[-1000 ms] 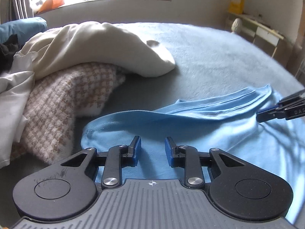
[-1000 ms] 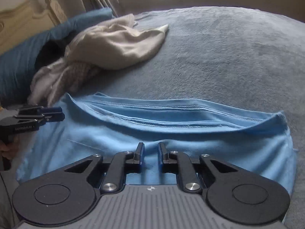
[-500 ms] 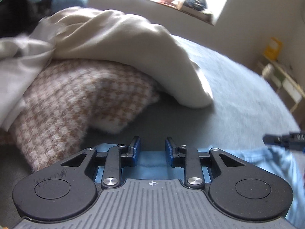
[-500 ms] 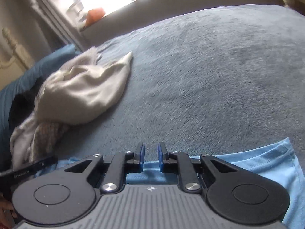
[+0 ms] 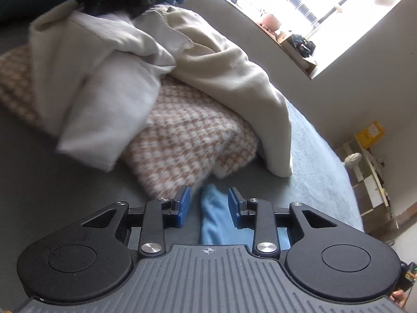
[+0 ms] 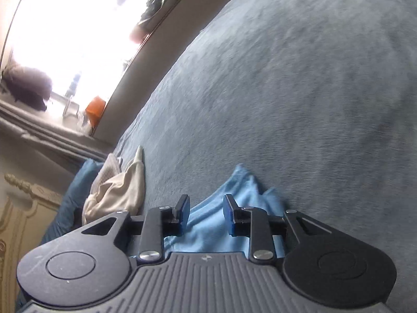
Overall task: Fold clothes
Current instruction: 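Move both open grippers to the side edge of the folded T-shirt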
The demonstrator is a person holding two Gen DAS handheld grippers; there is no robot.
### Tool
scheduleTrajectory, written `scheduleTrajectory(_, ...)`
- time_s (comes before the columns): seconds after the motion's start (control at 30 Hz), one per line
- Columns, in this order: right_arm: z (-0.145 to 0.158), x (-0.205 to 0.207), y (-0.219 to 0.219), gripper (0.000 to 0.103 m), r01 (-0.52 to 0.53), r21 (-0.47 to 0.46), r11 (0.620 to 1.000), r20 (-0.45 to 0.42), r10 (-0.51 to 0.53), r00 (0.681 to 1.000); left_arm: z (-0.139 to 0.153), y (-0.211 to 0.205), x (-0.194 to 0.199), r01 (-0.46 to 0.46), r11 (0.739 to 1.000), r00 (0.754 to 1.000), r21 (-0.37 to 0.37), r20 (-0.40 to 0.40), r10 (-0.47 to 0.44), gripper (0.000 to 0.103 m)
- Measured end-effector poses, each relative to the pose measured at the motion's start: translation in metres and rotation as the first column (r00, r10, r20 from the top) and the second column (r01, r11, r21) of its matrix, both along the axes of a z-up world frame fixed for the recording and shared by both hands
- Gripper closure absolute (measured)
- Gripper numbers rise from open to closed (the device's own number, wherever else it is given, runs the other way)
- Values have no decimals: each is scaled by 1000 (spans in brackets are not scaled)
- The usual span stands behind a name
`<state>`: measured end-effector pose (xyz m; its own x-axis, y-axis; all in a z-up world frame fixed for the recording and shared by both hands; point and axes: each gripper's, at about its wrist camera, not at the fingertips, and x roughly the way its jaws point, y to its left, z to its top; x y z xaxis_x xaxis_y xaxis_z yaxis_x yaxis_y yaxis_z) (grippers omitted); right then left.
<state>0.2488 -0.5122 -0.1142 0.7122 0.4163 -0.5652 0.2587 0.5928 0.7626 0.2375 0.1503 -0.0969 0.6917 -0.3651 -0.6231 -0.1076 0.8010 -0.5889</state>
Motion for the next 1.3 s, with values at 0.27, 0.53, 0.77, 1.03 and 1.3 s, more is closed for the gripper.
scheduleTrajectory(0.27,-5,-98,-51,62,115,102,988,-61,-109,992,8,3,-76,175,984,980,15,-98,-173,70)
scheduleTrajectory(0.53,-24,-168,-44,57,124,152,981,-133,-104,986,-9,-18,-151,264,964,962,-15,-63,-264,70)
scheduleTrajectory(0.77,-45,-212,-22,57,171,159,972,-146,-148,978,-21,-40,-164,286,950,957,125,10,-290,71)
scheduleTrajectory(1.03,-65,-231,-4,58,247,193,950,-148,-220,964,-21,-51,-168,317,923,938,220,71,-339,73)
scheduleTrajectory(1.3,-41,-215,6,58,204,148,968,-108,-189,976,-30,-47,-164,291,935,949,202,60,-309,74)
